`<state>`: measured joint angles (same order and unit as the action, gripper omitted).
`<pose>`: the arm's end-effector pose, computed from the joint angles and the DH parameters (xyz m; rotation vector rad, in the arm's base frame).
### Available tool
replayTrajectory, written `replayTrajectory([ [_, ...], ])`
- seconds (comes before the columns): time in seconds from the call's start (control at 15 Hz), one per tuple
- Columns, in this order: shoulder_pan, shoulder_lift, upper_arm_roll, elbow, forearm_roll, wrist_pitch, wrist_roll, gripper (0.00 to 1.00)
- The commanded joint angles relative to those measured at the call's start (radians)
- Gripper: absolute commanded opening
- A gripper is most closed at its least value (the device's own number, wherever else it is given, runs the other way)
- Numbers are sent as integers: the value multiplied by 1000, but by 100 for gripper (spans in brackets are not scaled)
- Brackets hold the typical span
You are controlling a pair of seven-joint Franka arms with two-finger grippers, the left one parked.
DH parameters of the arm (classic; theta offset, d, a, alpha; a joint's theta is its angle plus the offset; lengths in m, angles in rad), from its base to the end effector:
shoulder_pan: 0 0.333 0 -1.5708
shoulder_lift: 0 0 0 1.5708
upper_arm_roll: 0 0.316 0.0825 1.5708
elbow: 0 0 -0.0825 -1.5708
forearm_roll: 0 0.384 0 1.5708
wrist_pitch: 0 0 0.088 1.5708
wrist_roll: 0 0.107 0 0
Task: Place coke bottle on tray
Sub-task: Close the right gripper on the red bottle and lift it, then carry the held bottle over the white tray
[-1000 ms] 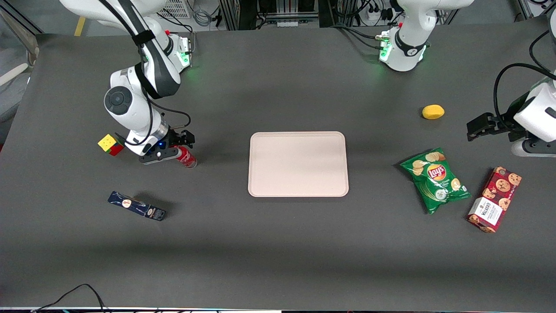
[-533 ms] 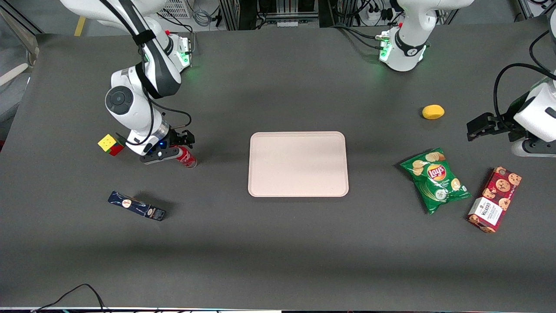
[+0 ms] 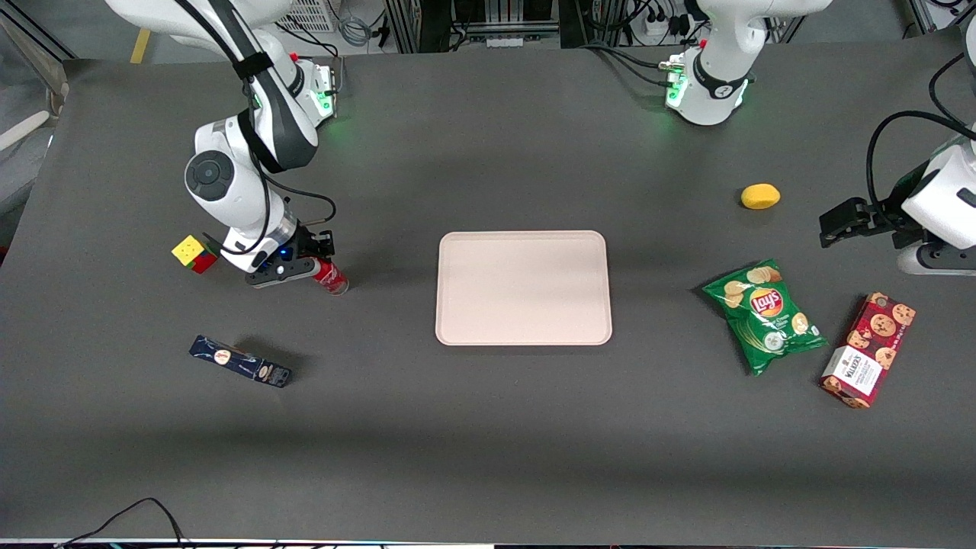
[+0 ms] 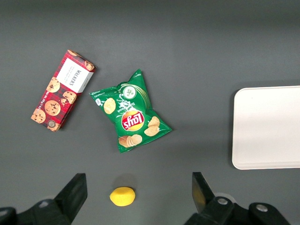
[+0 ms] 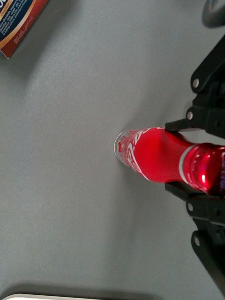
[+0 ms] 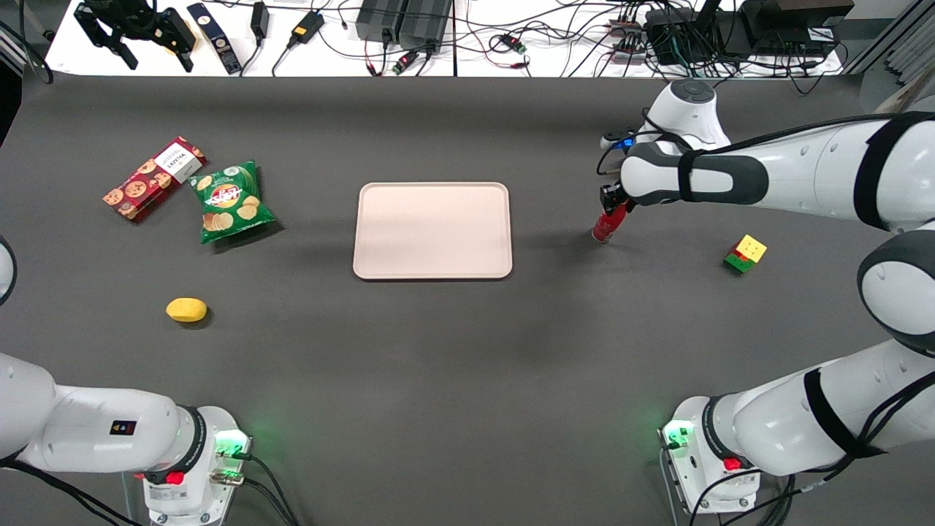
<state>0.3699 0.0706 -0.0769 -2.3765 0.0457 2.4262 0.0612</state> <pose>0.4782 0.1443 0.2914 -3.1060 -0.3071 0.0383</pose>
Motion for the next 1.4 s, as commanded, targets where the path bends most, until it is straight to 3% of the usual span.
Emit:
replayTrajectory([
  [0.0, 4, -25, 11, 54, -12, -73, 6, 0],
  [0.27, 7, -28, 13, 346, -10, -451, 9, 0],
  [0.6, 7, -40, 42, 589, -12, -686, 14, 0],
  [0.87, 7, -40, 78, 640, -10, -711, 57, 0],
  [1.33, 33, 90, 321, 782, -15, -684, 544, 0],
])
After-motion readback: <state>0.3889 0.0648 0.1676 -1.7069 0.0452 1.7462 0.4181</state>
